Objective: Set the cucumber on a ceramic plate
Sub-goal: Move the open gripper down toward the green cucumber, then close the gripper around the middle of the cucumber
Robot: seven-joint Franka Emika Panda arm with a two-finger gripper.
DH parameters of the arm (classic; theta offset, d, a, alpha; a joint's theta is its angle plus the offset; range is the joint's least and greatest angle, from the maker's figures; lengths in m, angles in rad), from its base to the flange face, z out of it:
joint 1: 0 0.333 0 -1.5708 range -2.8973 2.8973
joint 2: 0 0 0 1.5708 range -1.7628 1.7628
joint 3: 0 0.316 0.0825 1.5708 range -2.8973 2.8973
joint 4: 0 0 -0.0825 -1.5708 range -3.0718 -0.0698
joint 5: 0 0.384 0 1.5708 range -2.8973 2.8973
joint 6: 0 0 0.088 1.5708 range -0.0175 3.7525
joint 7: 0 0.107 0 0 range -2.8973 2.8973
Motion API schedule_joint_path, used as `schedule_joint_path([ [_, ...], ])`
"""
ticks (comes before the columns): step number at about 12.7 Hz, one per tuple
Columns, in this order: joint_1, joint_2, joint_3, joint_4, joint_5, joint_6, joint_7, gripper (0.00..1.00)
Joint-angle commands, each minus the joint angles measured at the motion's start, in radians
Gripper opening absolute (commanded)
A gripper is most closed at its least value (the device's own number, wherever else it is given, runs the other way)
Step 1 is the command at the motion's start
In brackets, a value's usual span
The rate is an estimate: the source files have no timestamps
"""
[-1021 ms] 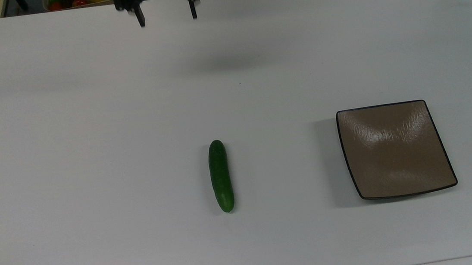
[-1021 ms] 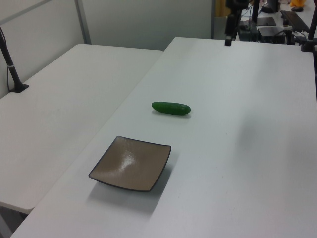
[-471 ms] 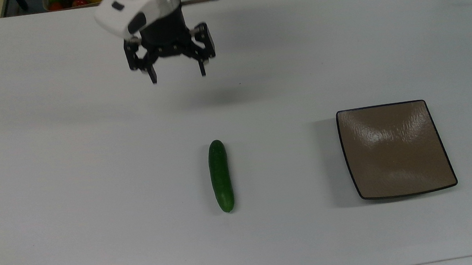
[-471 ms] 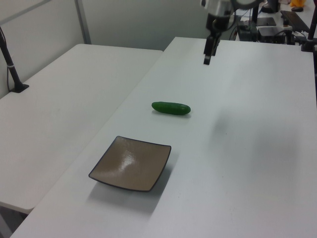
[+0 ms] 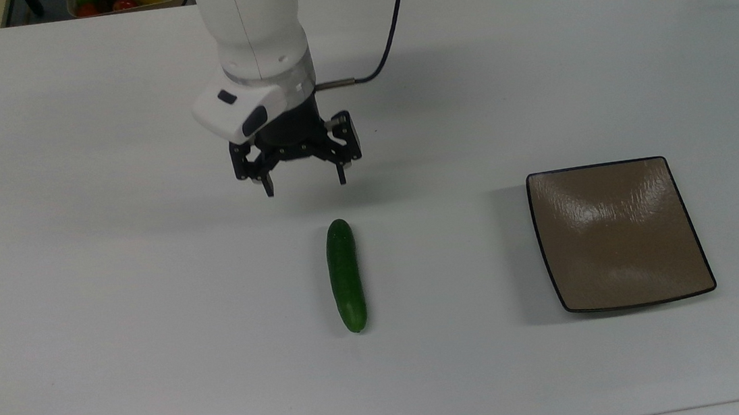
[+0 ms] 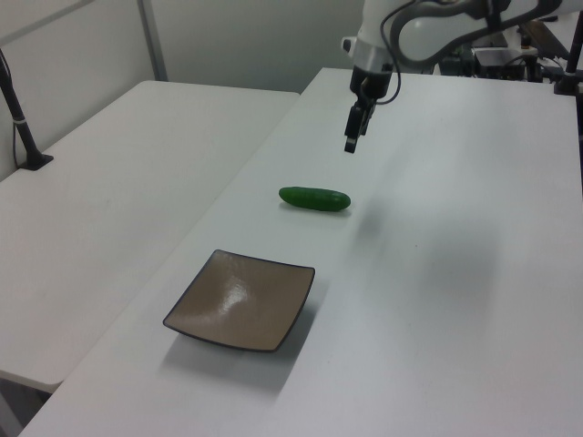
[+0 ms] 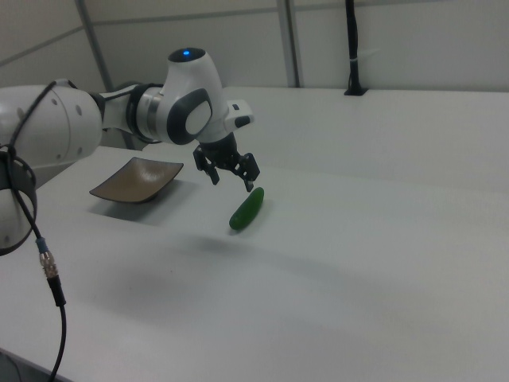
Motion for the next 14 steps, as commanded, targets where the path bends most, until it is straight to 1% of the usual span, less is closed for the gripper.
schedule_joint_path([
  [1,0.027,0.095,-0.004,0.049,-0.001,0.095,0.032,1.0],
  [4,0.033,0.147,-0.004,0.054,-0.016,0.171,0.033,1.0],
  [6,0.05,0.18,-0.005,0.054,-0.016,0.224,0.035,1.0],
  [7,0.052,0.198,-0.005,0.063,-0.016,0.25,0.035,1.0],
  [10,0.052,0.253,-0.005,0.106,-0.022,0.276,0.092,1.0],
  [14,0.063,0.276,-0.004,0.11,-0.12,0.297,0.145,1.0],
])
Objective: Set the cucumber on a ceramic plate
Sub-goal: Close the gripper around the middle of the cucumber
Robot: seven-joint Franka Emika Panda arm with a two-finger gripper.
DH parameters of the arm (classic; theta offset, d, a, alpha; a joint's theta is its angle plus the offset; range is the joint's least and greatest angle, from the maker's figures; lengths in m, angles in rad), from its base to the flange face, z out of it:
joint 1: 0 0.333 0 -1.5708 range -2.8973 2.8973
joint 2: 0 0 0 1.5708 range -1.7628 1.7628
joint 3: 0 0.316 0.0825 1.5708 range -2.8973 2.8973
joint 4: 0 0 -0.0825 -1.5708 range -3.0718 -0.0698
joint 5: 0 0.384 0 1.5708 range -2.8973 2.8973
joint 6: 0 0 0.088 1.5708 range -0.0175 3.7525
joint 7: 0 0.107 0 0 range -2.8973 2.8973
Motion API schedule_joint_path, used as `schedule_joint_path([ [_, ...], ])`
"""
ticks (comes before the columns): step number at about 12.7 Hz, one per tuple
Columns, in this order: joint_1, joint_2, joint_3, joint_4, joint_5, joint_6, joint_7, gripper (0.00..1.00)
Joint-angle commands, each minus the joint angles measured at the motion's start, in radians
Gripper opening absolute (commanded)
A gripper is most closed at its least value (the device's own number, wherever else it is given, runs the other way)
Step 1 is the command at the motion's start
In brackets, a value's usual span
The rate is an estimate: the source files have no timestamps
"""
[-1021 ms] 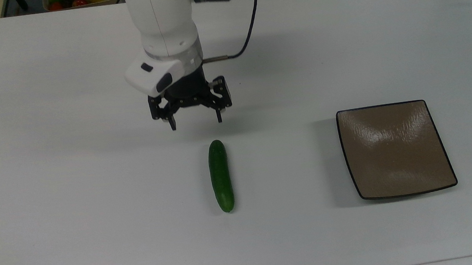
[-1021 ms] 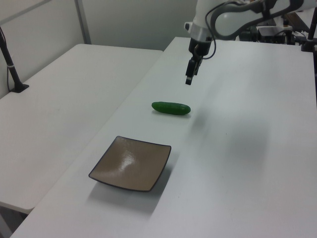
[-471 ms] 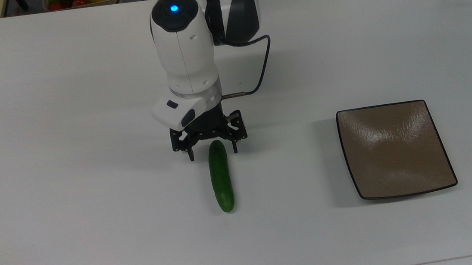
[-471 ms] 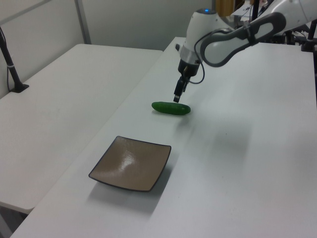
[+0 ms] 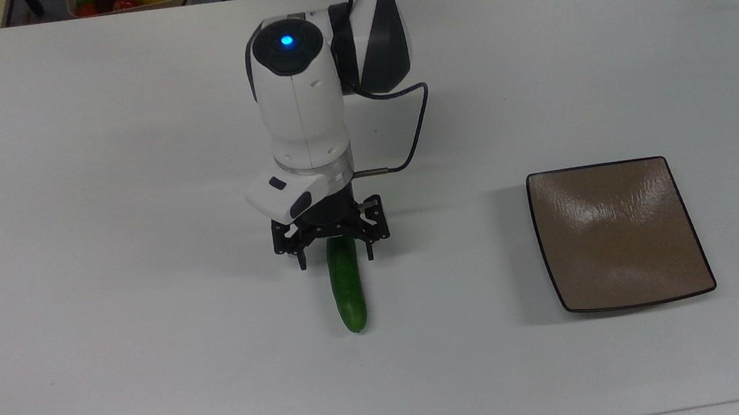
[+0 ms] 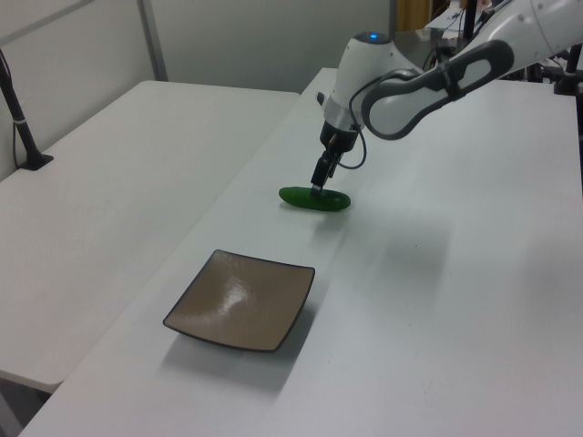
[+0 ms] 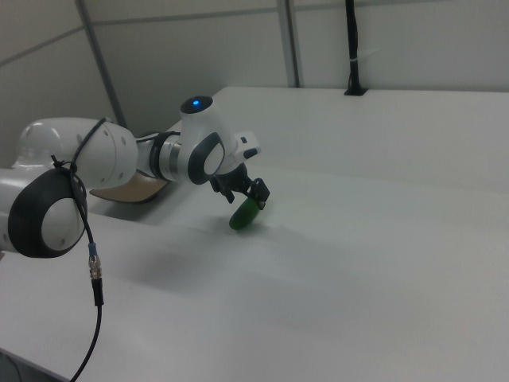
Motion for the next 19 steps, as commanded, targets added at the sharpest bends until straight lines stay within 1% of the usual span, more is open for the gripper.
schedule_joint_path([
  [1,0.019,0.039,-0.004,0.026,-0.086,0.024,0.066,1.0],
  [4,0.02,0.054,-0.004,0.026,-0.105,0.027,0.065,0.99],
  [6,0.02,0.054,-0.004,0.027,-0.109,0.025,0.06,0.81],
  [7,0.02,0.054,-0.004,0.026,-0.121,0.025,0.06,0.63],
  [9,0.02,0.053,-0.003,0.026,-0.129,0.025,0.065,0.38],
  [10,0.02,0.053,-0.003,0.026,-0.129,0.024,0.065,0.29],
  [11,0.02,0.051,-0.001,0.026,-0.129,0.024,0.065,0.16],
  [12,0.02,0.051,-0.001,0.026,-0.129,0.024,0.065,0.1],
  [13,0.02,0.05,-0.001,0.026,-0.129,0.022,0.065,0.01],
  [15,0.022,0.036,-0.001,0.026,-0.129,0.016,0.065,0.0],
  [16,0.02,0.015,-0.001,0.024,-0.128,0.007,0.066,0.0],
  [17,0.019,-0.025,-0.001,0.021,-0.114,-0.005,0.068,0.0],
  [19,0.019,-0.12,-0.001,0.015,-0.097,-0.102,0.076,0.0],
])
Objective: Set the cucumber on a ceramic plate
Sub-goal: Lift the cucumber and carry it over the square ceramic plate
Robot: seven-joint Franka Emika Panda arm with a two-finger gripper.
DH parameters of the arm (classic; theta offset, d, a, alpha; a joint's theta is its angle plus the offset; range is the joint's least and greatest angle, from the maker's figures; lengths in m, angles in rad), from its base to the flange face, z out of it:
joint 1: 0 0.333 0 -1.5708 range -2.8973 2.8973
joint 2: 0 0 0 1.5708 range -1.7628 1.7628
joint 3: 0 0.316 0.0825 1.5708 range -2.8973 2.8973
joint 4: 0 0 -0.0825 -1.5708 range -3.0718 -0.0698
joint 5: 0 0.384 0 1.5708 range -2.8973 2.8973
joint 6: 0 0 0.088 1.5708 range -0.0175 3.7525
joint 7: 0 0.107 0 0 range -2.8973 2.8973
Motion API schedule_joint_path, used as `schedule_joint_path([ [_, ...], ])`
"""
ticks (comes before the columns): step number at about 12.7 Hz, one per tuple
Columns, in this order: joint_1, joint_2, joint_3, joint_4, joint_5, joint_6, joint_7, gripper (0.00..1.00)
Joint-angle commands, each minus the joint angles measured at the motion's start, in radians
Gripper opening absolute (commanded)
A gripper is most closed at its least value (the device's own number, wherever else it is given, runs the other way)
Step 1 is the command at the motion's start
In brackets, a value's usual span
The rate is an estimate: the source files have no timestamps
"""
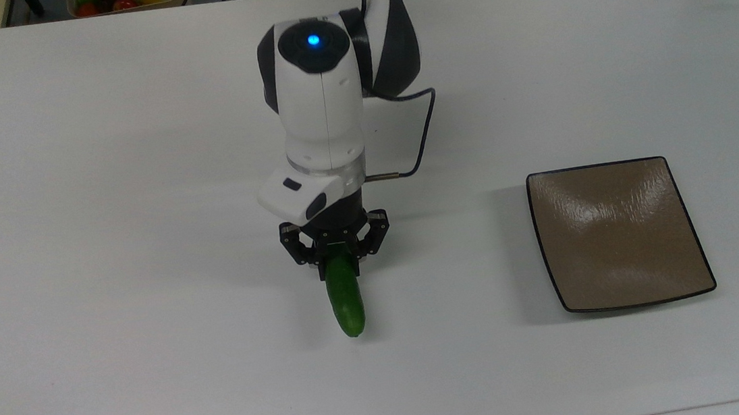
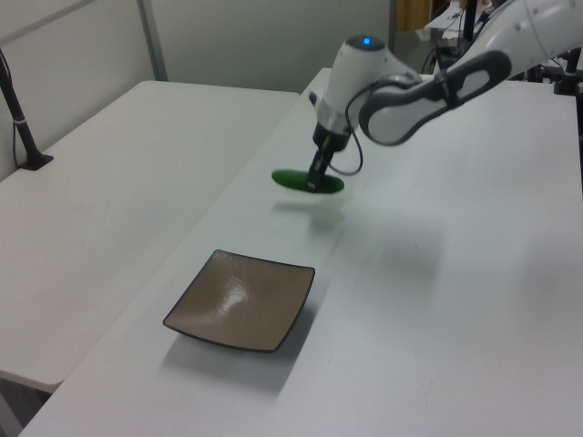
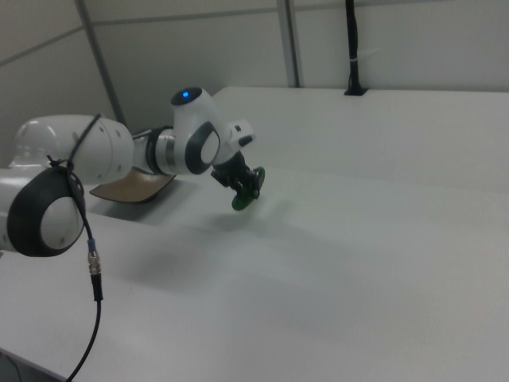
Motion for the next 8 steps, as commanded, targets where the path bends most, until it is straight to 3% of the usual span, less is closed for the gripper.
schedule_joint_path([
  [1,0.004,-0.156,-0.001,-0.032,0.033,-0.14,0.031,0.0],
  [4,0.057,-0.241,-0.001,-0.033,0.085,-0.217,0.034,0.0],
  [8,0.146,-0.282,-0.001,-0.03,0.113,-0.275,0.078,0.0],
])
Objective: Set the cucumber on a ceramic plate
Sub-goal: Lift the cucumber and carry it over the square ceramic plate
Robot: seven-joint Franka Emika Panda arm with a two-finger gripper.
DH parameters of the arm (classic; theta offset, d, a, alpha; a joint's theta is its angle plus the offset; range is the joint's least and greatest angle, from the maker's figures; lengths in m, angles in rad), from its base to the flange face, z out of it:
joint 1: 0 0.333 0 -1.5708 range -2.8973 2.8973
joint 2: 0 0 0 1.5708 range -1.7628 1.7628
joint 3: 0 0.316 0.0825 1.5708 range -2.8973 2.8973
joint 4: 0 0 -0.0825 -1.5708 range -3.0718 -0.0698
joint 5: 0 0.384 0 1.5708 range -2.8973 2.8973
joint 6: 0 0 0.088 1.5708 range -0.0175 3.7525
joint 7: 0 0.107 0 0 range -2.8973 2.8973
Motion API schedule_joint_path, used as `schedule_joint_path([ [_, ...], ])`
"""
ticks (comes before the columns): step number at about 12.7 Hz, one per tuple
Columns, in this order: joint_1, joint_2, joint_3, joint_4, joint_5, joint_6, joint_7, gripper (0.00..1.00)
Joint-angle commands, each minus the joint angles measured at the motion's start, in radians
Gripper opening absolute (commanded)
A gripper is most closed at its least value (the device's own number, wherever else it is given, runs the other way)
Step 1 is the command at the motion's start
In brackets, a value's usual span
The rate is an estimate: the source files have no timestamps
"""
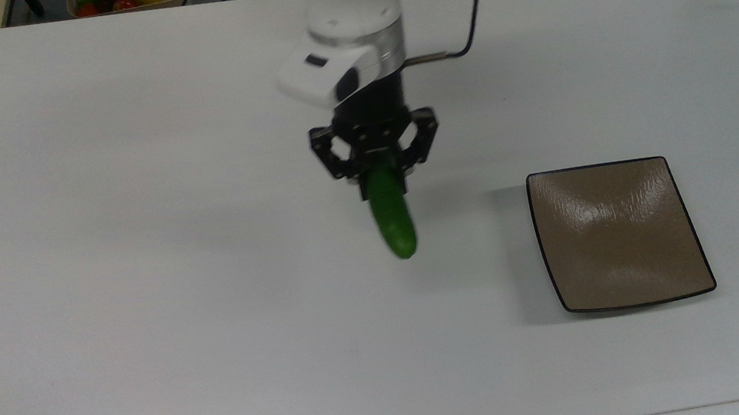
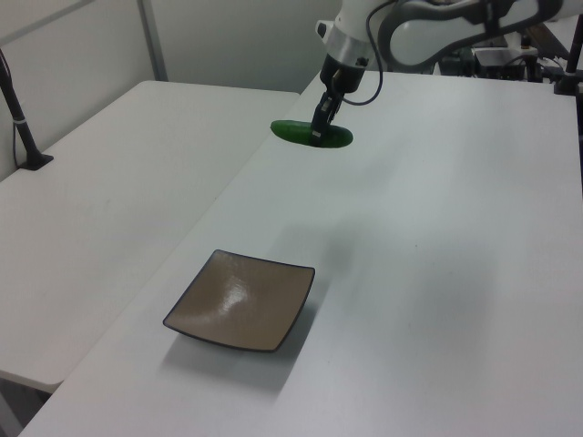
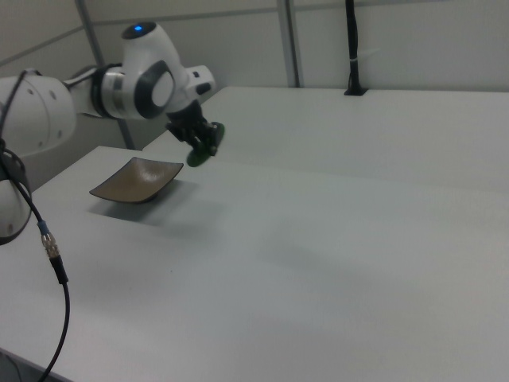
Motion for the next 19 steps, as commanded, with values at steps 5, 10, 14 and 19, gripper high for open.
schedule_joint_path([
  [5,0.213,0.016,-0.009,-0.02,-0.009,-0.018,0.202,0.0],
  [10,0.301,0.099,-0.01,-0.02,-0.048,0.187,0.335,0.01],
  [14,0.328,0.186,-0.01,0.056,-0.115,0.252,0.423,0.01],
  [19,0.359,0.267,-0.021,0.078,-0.12,0.361,0.429,0.08],
])
